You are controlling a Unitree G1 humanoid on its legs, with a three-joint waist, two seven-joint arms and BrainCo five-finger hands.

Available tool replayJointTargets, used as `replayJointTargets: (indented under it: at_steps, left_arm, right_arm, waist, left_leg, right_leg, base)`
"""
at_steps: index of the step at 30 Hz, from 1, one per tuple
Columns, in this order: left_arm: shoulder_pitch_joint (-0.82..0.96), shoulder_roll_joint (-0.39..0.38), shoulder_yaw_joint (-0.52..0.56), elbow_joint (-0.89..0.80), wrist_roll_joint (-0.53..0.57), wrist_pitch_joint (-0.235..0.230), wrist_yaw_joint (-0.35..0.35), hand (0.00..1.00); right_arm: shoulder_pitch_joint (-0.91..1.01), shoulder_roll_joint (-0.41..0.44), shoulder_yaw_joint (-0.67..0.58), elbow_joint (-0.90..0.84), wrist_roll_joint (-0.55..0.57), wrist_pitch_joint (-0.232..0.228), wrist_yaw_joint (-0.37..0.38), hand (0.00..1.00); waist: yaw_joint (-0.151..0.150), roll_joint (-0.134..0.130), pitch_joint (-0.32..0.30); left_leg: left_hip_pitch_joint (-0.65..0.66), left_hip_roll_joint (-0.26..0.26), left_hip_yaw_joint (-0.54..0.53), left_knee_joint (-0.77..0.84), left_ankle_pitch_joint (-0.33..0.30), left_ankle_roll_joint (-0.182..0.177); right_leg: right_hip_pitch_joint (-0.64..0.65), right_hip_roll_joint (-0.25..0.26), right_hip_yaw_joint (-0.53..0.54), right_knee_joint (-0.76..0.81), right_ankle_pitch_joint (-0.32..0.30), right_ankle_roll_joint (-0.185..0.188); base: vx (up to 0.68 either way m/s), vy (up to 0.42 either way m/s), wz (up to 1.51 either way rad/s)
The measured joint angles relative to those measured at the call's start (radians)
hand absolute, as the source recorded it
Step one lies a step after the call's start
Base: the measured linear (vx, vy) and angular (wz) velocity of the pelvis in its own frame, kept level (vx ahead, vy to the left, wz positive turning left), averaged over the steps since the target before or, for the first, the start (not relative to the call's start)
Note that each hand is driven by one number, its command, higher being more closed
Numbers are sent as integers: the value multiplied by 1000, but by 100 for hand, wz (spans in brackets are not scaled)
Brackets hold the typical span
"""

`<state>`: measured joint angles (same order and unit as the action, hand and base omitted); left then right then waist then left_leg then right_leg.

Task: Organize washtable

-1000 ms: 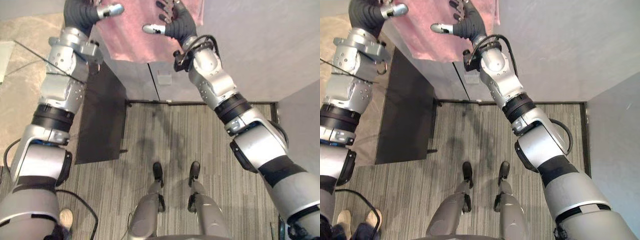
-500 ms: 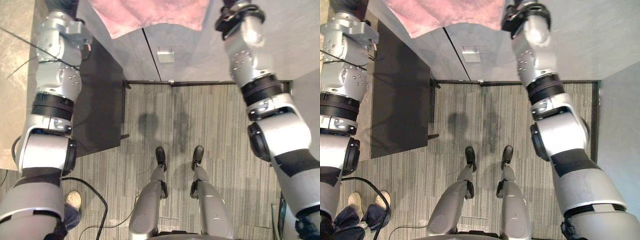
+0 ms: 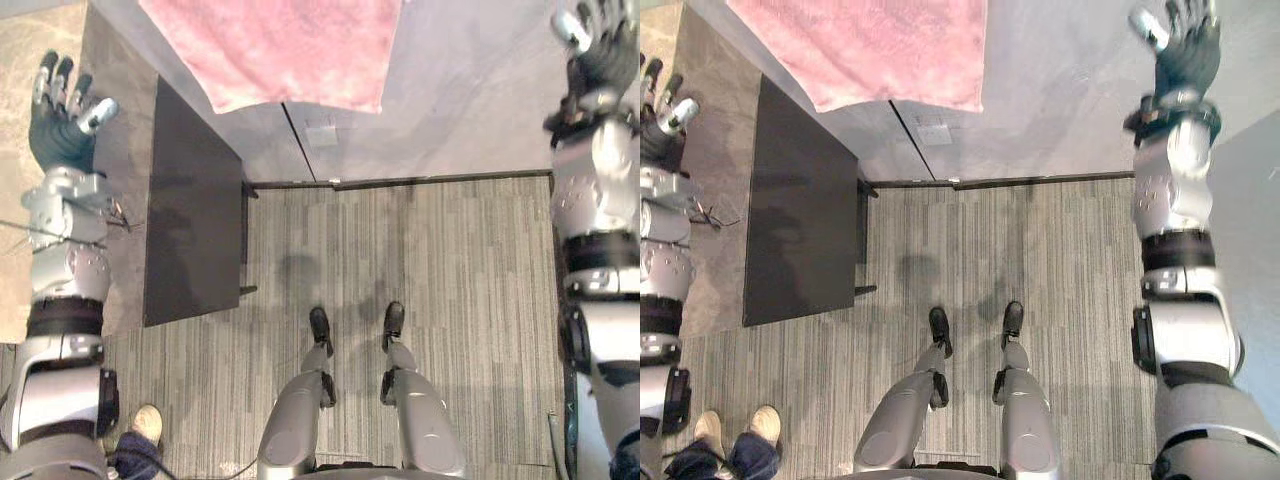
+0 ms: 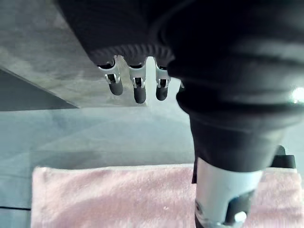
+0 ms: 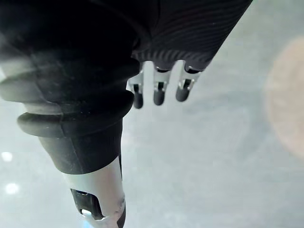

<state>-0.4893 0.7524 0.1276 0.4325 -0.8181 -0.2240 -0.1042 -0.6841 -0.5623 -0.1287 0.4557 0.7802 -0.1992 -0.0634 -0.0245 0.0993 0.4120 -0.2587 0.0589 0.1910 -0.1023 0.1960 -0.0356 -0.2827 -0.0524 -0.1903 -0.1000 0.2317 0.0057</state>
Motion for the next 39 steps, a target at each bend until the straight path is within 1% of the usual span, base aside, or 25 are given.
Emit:
replayJointTargets:
  at_steps: [1,2,3,5,7,8,10,11,12,13,14,16,17,18,20,22,24,26,29,30,33,34,37,38,39]
  left_arm:
    - [20,-22,1,-8,6,2,-5,0]
    - [33,-37,2,-15,8,3,-5,0]
    - [57,-61,2,-24,25,4,-5,0]
    - [128,-134,-7,-58,81,22,-4,0]
    - [186,-189,-21,-106,122,24,-3,0]
    - [204,-202,-30,-117,137,24,-1,0]
    - [262,-246,-53,-132,167,28,0,0]
    - [297,-290,-57,-136,178,34,5,0]
    - [334,-341,-58,-145,195,46,9,0]
    - [358,-367,-59,-150,205,49,13,0]
    - [398,-415,-64,-152,216,57,19,0]
    - [456,-467,-85,-152,226,69,22,0]
    - [496,-507,-85,-152,241,74,23,0]
    - [533,-546,-85,-151,260,85,24,0]
    - [583,-593,-87,-142,272,92,24,0]
    - [638,-652,-96,-81,282,105,24,0]
    - [670,-684,-99,-25,281,112,23,0]
    - [698,-715,-99,63,281,115,23,0]
    - [708,-733,-99,191,293,125,29,0]
    - [709,-739,-95,241,294,127,45,0]
    - [710,-747,-86,304,303,126,70,0]
    - [710,-748,-81,314,302,126,83,0]
    - [707,-742,-77,318,302,123,107,0]
    - [710,-740,-79,316,301,120,112,0]
    - [705,-744,-78,308,300,116,115,0]
  right_arm:
    - [77,32,-38,-29,1,-2,12,0]
    - [111,51,-54,-39,5,-2,18,0]
    - [156,79,-73,-49,11,-5,23,0]
    - [274,148,-107,-57,26,-12,26,0]
    - [385,217,-161,-107,34,-16,27,0]
    - [417,238,-179,-122,35,-17,27,0]
    - [494,294,-224,-136,38,-25,27,0]
    - [540,328,-251,-141,47,-29,27,0]
    - [593,364,-277,-156,55,-33,24,0]
    - [623,384,-289,-165,54,-33,23,0]
    - [676,422,-309,-169,54,-34,20,0]
    - [743,471,-346,-167,54,-33,18,0]
    - [782,503,-368,-163,64,-34,18,0]
    - [823,531,-387,-152,68,-34,15,0]
    - [861,557,-407,-111,63,-31,3,0]
    - [901,589,-424,-29,50,-29,-12,0]
    - [927,611,-422,10,41,-22,-16,0]
    - [952,636,-412,63,27,-14,-21,0]
    - [952,638,-377,163,-16,-7,-19,0]
    - [951,636,-359,197,-30,-1,-17,0]
    - [948,633,-317,234,-38,12,3,0]
    - [948,631,-294,237,-36,13,5,0]
    - [943,628,-234,233,-22,13,24,0]
    - [936,626,-202,226,-7,13,27,0]
    - [920,626,-173,226,9,14,31,0]
  waist:
    - [-4,-2,-4]
    - [-7,-3,-10]
    - [-13,-4,-28]
    - [-21,-12,-91]
    - [-24,-23,-127]
    - [-25,-27,-140]
    - [-33,-35,-191]
    - [-43,-39,-216]
    - [-49,-43,-226]
    - [-50,-46,-234]
    - [-55,-51,-250]
    - [-62,-53,-257]
    - [-75,-52,-266]
    - [-74,-54,-271]
    - [-75,-55,-290]
    - [-74,-55,-303]
    - [-74,-55,-324]
    - [-71,-61,-350]
    - [-69,-73,-358]
    - [-67,-77,-363]
    - [-60,-82,-361]
    - [-48,-89,-356]
    - [-42,-100,-348]
    - [-39,-87,-347]
    - [-38,-70,-342]
  left_leg:
    - [10,0,0,0,-2,1]
    - [14,0,0,0,-8,1]
    - [14,0,0,0,-16,1]
    - [20,-1,5,0,-24,3]
    - [47,0,9,0,-34,5]
    - [54,0,10,0,-40,0]
    - [66,1,17,0,-50,0]
    - [76,1,21,0,-55,0]
    - [96,1,24,0,-63,-2]
    - [104,1,28,0,-67,-3]
    - [116,2,34,0,-74,-2]
    - [135,3,44,0,-81,-2]
    - [141,3,52,0,-83,-3]
    - [154,4,60,0,-88,-6]
    - [160,4,64,0,-94,-7]
    - [179,5,73,0,-102,-4]
    - [185,6,77,0,-106,-4]
    - [187,5,83,-1,-107,-4]
    - [204,2,84,-1,-108,-3]
    - [208,0,84,-1,-109,-3]
    - [211,-5,97,-1,-109,-2]
    - [213,-5,115,-1,-109,-2]
    - [208,-3,157,-1,-110,0]
    - [193,19,177,-1,-116,10]
    - [173,57,192,0,-115,13]
  right_leg:
    - [12,0,-1,0,-3,2]
    - [17,0,-1,0,-5,3]
    - [17,0,-1,0,-6,5]
    - [19,-1,8,0,-13,13]
    - [44,0,13,0,-21,13]
    - [49,0,15,0,-24,14]
    - [57,1,24,-1,-31,17]
    - [66,1,28,-1,-36,19]
    - [84,1,31,-1,-41,20]
    - [90,1,34,-1,-43,19]
    - [96,3,46,-1,-46,20]
    - [111,4,56,0,-54,21]
    - [116,4,57,0,-60,24]
    - [124,5,65,0,-63,26]
    - [127,7,74,0,-65,27]
    - [150,8,82,0,-75,34]
    - [157,9,85,0,-82,43]
    - [158,9,88,0,-83,43]
    - [176,7,92,0,-85,45]
    - [179,7,99,-1,-86,44]
    - [176,5,124,-3,-86,44]
    - [171,7,145,-3,-86,45]
    - [148,15,198,1,-90,51]
    - [120,29,213,24,-119,89]
    - [40,65,220,204,-153,63]
  base:
    - [-50,-36,2]
    - [-46,-34,3]
    - [0,0,0]
    - [-3,-32,-9]
    - [27,-18,-8]
    - [47,-13,-8]
    - [67,-9,-11]
    - [96,3,-10]
    - [96,6,-10]
    - [64,5,-18]
    - [71,0,-22]
    - [80,3,-17]
    - [78,14,-14]
    - [63,12,-15]
    - [62,10,-15]
    - [55,17,-10]
    - [40,13,-3]
    - [54,17,-1]
    - [15,8,0]
    - [0,0,0]
    - [-2,32,-13]
    - [-13,31,-33]
    - [-25,18,-47]
    - [-70,-23,-55]
    - [-79,-51,-33]
